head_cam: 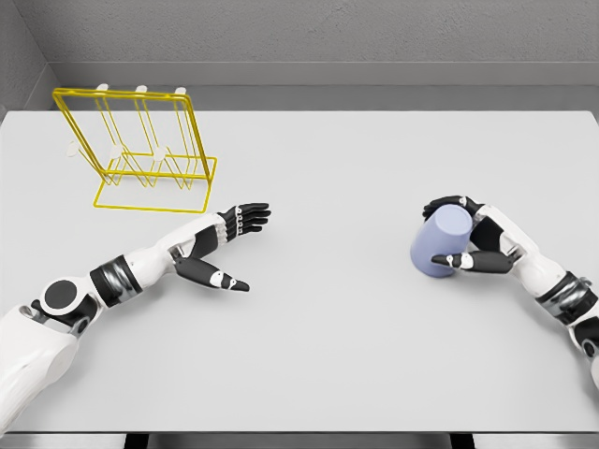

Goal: Place the cup on the cup holder with both arms

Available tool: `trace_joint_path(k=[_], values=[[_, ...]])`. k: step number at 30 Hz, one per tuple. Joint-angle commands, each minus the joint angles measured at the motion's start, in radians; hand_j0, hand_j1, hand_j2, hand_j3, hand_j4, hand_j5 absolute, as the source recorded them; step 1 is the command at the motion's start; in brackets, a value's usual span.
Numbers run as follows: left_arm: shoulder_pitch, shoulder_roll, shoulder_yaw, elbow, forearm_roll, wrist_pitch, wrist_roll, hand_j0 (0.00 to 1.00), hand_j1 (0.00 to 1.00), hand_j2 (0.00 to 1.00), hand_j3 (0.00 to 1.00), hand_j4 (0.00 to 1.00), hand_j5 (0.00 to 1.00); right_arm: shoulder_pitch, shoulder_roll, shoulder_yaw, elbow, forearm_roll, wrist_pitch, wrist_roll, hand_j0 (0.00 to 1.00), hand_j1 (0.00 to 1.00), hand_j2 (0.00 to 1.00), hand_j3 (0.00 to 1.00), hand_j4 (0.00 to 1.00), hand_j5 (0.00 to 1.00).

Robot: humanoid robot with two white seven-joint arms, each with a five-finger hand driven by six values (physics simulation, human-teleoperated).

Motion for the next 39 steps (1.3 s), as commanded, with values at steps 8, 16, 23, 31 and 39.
trace_joint_path(k=[8, 16, 23, 31, 39], values=[[0.0, 0.003, 0.0, -0.001, 0.007, -0.001, 0.0, 1.0, 1.0, 1.0, 1.0, 1.0, 1.0, -0.029, -0.004, -0.008, -0.04, -0.005, -0.006, 0.0, 0.64, 0.64, 0.64, 0.64, 0.64, 0.64], [0.0, 0.0, 0.002, 0.001, 0.007, -0.003, 0.0, 1.0, 1.0, 1.0, 1.0, 1.0, 1.0, -0.041, 0.001, -0.002, -0.101, 0.007, -0.005, 0.0, 0.64, 0.64, 0.64, 0.64, 0.64, 0.64], [0.0, -0.008, 0.002, 0.004, 0.01, -0.003, 0.0, 1.0, 1.0, 1.0, 1.0, 1.0, 1.0, -0.08, 0.08, 0.007, -0.1, 0.053, 0.005, 0.0, 0.65, 0.65, 0.65, 0.65, 0.65, 0.65], [0.002, 0.005, 0.019, 0.002, 0.008, -0.001, 0.0, 1.0, 1.0, 1.0, 1.0, 1.0, 1.0, -0.092, 0.176, 0.009, -0.093, 0.152, 0.031, 0.0, 0.65, 0.65, 0.65, 0.65, 0.65, 0.65], [0.005, 0.006, 0.02, -0.008, 0.018, 0.002, 0.0, 1.0, 1.0, 1.0, 1.0, 1.0, 1.0, -0.107, 0.274, 0.007, -0.084, 0.21, 0.054, 0.0, 0.65, 0.65, 0.65, 0.65, 0.65, 0.65]])
